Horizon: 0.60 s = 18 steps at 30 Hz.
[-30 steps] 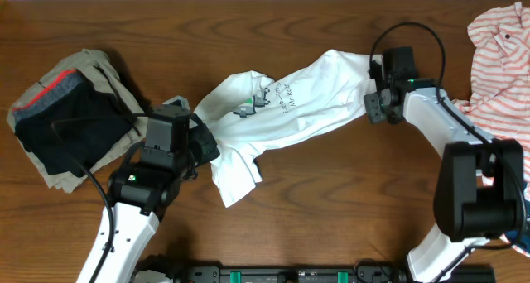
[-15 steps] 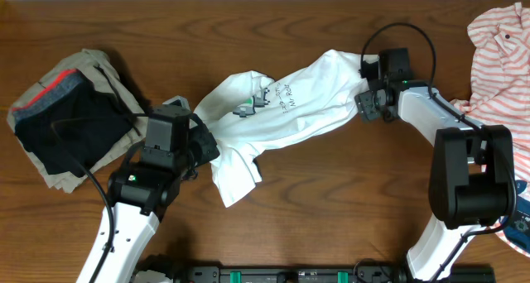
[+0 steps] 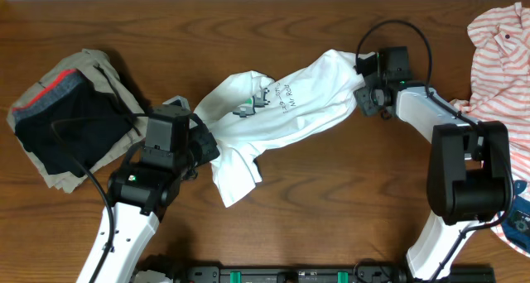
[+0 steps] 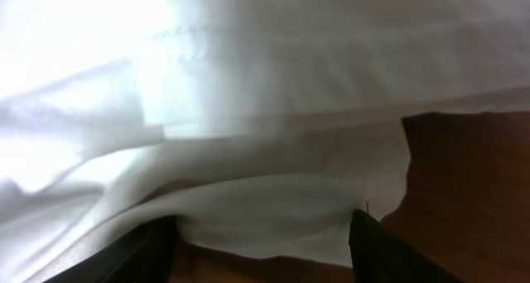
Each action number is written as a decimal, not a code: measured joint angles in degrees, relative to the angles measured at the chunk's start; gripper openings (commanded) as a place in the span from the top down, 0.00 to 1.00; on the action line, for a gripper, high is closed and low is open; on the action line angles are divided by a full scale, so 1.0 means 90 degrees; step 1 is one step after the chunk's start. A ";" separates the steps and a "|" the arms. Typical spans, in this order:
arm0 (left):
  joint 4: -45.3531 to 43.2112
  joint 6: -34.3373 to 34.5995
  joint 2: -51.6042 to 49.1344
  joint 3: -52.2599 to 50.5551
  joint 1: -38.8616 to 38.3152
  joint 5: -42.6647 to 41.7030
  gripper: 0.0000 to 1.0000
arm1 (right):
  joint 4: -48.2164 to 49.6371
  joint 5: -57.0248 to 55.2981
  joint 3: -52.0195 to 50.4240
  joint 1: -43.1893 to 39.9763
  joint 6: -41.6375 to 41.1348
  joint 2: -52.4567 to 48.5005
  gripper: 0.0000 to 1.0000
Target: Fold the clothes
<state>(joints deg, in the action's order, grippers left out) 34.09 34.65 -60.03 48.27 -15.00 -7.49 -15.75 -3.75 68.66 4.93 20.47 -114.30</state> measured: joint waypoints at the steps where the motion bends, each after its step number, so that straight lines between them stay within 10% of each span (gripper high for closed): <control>1: 0.0000 0.0000 0.0000 0.0000 0.0000 0.0000 0.93 | 0.0051 0.0015 0.0002 -0.0019 -0.0044 -0.0012 0.38; 12: 0.0000 0.0000 0.0000 0.0000 0.0000 0.0000 0.92 | 0.0036 0.0090 0.0039 -0.0364 -0.0435 -0.0109 0.96; 18: 0.0000 0.0000 0.0000 0.0000 0.0000 0.0000 0.92 | -0.0068 0.0061 0.0061 -0.0367 -0.0644 -0.0121 0.99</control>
<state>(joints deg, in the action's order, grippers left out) 34.09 34.65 -60.03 48.27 -15.00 -7.49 -16.36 -3.20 69.21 1.63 14.68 -115.39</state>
